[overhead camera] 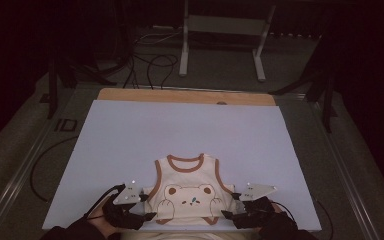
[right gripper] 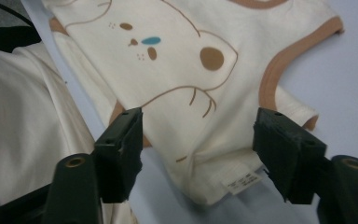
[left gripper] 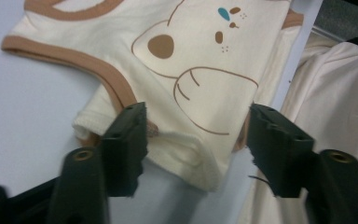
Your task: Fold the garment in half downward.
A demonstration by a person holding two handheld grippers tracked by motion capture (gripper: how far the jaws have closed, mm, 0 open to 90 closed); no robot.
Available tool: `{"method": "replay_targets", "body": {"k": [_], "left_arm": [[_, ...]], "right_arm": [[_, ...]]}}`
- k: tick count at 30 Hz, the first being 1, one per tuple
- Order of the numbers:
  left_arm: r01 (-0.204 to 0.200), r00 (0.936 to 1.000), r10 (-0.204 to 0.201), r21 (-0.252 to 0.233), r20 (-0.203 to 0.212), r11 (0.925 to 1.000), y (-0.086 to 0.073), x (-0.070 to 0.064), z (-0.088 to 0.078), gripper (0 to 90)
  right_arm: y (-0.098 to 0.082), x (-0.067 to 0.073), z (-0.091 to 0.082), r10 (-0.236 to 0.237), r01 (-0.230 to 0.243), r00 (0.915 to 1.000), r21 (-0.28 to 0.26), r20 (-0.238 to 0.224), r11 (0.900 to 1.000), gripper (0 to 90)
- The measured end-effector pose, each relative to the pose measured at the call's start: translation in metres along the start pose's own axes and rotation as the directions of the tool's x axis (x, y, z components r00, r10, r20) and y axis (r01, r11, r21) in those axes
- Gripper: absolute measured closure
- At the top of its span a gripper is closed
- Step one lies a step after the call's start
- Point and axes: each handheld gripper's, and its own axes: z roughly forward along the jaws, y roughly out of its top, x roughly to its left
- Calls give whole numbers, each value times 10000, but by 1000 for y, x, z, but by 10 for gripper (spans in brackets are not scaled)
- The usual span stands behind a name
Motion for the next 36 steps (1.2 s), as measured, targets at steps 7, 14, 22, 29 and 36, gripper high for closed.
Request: {"method": "replay_targets", "body": {"k": [7, 14, 22, 29, 36], "left_arm": [[226, 9996, -226, 14, -148, 9997, 12, 6, -6, 150], [-62, 9998, 67, -273, 204, 9996, 26, 15, -16, 5], [-391, 9991, 398, -479, 140, 9981, 40, 27, -22, 3], [-492, 9988, 493, -628, 0, 9968, 53, 38, -27, 3], [-480, 9988, 488, -706, 92, 9963, 63, 51, -28, 2]], "right_arm": [[13, -4, -6, -187, 182, 9996, -276, -200, 9995, 174], [26, -10, -13, -337, 320, 9989, -546, -312, 9980, 125], [39, -20, -15, -464, 438, 9985, -865, -287, 9953, 100], [56, -31, -18, -672, 671, 9977, -1023, 26, 9925, 100], [70, -41, -19, -893, 912, 9958, -1163, 223, 9890, 101]]}}
